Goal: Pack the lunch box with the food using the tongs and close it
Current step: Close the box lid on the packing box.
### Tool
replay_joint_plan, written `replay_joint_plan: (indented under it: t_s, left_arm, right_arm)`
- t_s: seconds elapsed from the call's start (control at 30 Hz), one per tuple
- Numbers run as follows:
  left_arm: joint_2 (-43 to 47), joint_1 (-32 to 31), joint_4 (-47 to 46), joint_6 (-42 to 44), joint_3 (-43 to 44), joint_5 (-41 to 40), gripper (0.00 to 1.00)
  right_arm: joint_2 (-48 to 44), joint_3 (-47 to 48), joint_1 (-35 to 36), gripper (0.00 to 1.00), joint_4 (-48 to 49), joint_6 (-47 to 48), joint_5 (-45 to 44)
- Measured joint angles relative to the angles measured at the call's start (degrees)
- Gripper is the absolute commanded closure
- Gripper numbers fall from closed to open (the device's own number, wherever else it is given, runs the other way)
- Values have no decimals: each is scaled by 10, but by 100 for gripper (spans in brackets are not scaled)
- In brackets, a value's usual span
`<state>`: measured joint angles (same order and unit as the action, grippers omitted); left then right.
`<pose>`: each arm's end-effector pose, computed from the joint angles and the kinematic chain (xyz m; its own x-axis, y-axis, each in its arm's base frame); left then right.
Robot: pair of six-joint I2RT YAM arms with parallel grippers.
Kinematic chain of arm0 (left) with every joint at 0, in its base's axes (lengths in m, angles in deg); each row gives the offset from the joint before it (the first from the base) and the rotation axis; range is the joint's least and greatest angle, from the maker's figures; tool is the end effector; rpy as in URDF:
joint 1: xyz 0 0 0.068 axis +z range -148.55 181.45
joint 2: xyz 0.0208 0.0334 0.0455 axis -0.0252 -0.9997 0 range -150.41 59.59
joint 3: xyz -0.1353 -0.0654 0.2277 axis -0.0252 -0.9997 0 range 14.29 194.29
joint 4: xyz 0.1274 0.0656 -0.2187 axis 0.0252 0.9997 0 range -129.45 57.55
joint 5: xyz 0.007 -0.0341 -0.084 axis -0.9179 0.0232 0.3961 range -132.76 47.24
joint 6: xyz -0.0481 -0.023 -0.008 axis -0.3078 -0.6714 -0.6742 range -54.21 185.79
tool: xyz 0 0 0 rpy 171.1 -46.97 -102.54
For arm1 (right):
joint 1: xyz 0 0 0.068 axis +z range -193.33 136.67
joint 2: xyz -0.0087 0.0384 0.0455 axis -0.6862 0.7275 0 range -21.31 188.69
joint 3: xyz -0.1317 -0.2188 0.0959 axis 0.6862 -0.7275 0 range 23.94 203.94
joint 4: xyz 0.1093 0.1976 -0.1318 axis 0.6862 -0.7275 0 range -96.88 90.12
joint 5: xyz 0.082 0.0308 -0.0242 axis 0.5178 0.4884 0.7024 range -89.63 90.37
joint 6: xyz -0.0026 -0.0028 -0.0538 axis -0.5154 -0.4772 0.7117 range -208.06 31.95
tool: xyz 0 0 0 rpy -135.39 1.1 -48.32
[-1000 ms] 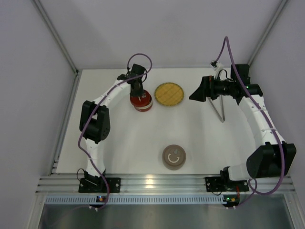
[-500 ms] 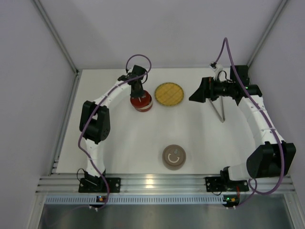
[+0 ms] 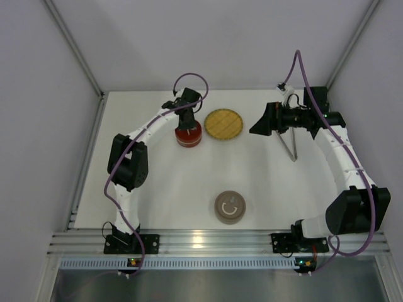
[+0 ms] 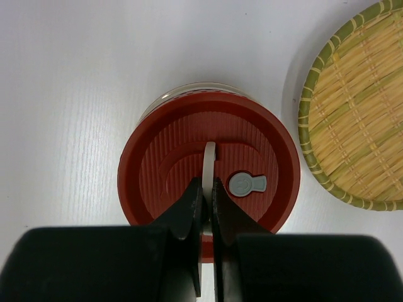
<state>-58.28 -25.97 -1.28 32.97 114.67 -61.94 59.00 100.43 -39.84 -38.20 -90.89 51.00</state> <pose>0.4101 -0.1995 0.2416 -0.7625 -0.1811 -0.6211 -0.1700 0.9824 -0.0777 0.2934 0.0454 0.3524 -0.6992 -0.0112 -0.7148 -0.5768 0.5996 0.5548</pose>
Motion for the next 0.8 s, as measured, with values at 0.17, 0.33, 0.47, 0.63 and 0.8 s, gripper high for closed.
replay_joint_plan:
  t_s: [0.17,0.33,0.47,0.63,0.8]
  left_arm:
    - [0,3,0,0,0,0,100]
    - [0,4,0,0,0,0,100]
    - [0,4,0,0,0,2,100]
    - [-1,4,0,3,0,3,100]
    - [-6,6,-2,4,0,7,100]
  right_arm:
    - [0,0,0,1,0,0,0]
    - [0,0,0,1,0,0,0]
    - [0,0,0,1,0,0,0]
    - [0,0,0,1,0,0,0]
    - [0,0,0,1,0,0,0]
